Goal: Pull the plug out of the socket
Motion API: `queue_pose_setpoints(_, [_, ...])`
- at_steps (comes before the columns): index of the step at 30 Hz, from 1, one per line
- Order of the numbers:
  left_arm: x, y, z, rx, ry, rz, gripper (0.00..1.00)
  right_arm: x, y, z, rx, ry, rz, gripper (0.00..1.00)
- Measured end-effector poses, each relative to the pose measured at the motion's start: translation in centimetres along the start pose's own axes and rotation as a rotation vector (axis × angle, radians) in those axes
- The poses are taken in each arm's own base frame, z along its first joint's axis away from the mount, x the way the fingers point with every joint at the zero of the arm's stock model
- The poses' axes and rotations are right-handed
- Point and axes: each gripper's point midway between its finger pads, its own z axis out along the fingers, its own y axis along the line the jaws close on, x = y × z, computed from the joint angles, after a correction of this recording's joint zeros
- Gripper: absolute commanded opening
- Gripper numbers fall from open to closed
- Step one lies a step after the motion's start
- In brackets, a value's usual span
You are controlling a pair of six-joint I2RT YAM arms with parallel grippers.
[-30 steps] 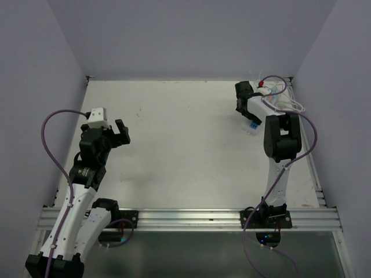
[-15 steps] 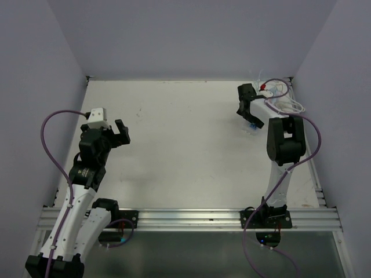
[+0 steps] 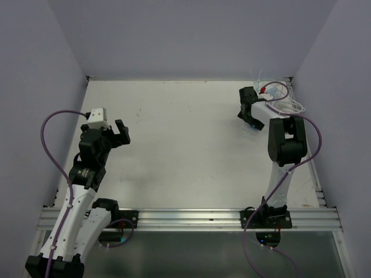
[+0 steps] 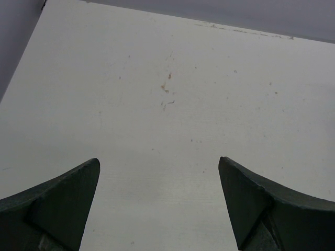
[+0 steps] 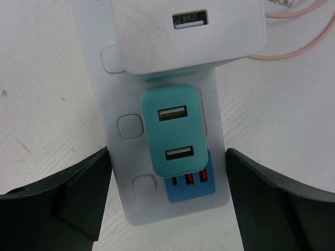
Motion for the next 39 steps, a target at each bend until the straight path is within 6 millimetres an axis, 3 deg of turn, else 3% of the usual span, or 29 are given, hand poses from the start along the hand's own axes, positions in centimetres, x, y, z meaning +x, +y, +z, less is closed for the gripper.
queue_pose_setpoints(1, [0.0,0.0,0.0,0.000,0.000,0.000,1.00,0.0,0.0,0.0,-0.005,-0.001,-0.005,0.56])
queue_pose_setpoints(4, [0.1,0.0,0.0,0.000,0.002,0.000,1.00,0.2,0.0,-0.1,-0.029,-0.004,-0.029,0.43])
queue_pose_setpoints(10, [0.4,-0.1,0.0,0.008,0.007,0.001,1.00,2.0,0.0,-1.7,-0.105,-0.001,-0.136,0.26])
queue_pose_setpoints(14, [0.5,-0.2,0.1,0.014,0.013,0.001,1.00,5.8,1.9,-5.0,-0.226,-0.005,-0.267,0.23])
queue_pose_setpoints(24, [2.0,-0.6,0.9,0.029,0.078,-0.008,1.00,19.1,5.6,-17.2,-0.638,0.043,-0.645,0.24])
queue_pose_setpoints(29, [2.3,-0.6,1.0,0.030,0.089,-0.014,1.00,25.3,6.5,-22.8,-0.807,0.045,-0.819,0.29])
queue_pose_setpoints(32, [2.3,-0.7,1.0,0.029,0.091,-0.023,1.00,28.1,6.5,-25.2,-0.870,0.046,-0.894,0.33])
queue_pose_setpoints(38, [2.5,-0.7,1.0,0.026,0.098,-0.032,0.99,31.1,7.1,-27.9,-0.943,0.046,-0.960,0.66])
queue_pose_setpoints(39, [2.5,-0.7,1.0,0.026,0.099,-0.038,1.00,31.3,7.1,-28.1,-0.948,0.048,-0.965,0.81])
